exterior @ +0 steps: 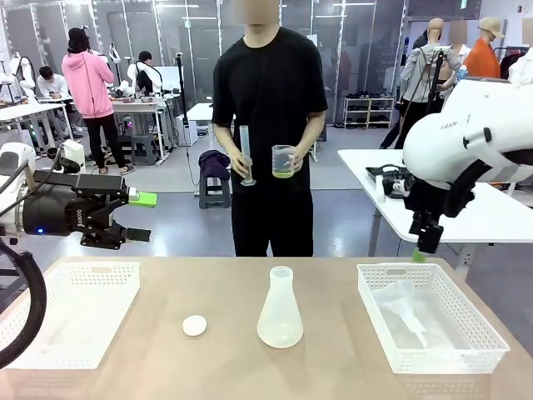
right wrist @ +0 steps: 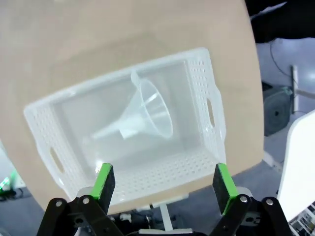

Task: Prepare the solutions needed for the experiment.
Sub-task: Pick up the Plastic Funnel and insert it into the Big flask.

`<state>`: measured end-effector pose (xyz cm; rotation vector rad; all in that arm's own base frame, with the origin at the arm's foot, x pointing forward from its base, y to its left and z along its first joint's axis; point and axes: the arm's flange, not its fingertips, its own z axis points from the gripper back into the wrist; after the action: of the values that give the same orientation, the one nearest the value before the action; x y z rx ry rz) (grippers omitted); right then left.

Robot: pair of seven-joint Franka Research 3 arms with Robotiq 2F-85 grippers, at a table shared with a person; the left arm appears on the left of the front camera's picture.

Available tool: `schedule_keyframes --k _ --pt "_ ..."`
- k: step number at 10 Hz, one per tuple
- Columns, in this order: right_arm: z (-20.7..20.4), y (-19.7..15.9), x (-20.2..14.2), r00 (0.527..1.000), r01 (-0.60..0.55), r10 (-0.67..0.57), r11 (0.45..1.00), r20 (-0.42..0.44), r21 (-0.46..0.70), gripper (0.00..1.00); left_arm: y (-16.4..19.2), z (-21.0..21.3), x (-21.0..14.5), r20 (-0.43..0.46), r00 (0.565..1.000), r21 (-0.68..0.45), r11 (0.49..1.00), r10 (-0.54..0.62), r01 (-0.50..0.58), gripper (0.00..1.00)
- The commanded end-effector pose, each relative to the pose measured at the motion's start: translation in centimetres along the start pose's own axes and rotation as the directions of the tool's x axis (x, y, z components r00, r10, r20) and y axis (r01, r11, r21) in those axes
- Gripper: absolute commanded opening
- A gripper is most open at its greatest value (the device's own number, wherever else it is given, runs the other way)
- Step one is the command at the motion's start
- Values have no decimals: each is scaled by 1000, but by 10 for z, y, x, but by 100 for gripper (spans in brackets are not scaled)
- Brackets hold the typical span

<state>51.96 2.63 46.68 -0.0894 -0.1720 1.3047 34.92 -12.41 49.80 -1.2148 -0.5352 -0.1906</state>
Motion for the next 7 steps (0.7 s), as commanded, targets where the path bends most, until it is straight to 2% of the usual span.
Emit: schedule_keyframes --k 1,3,7 --pt "-6 -20 0 994 -103 104 994 -25 44 100 -3 0 0 1 1000 8 1000 14 -14 100" --pt "-24 -29 6 985 -170 172 981 -12 91 100 -3 0 0 1 1000 8 1000 14 -14 100" --pt "-62 -31 18 972 -230 235 954 -2 193 100 -3 0 0 1 1000 8 1000 14 -14 100"
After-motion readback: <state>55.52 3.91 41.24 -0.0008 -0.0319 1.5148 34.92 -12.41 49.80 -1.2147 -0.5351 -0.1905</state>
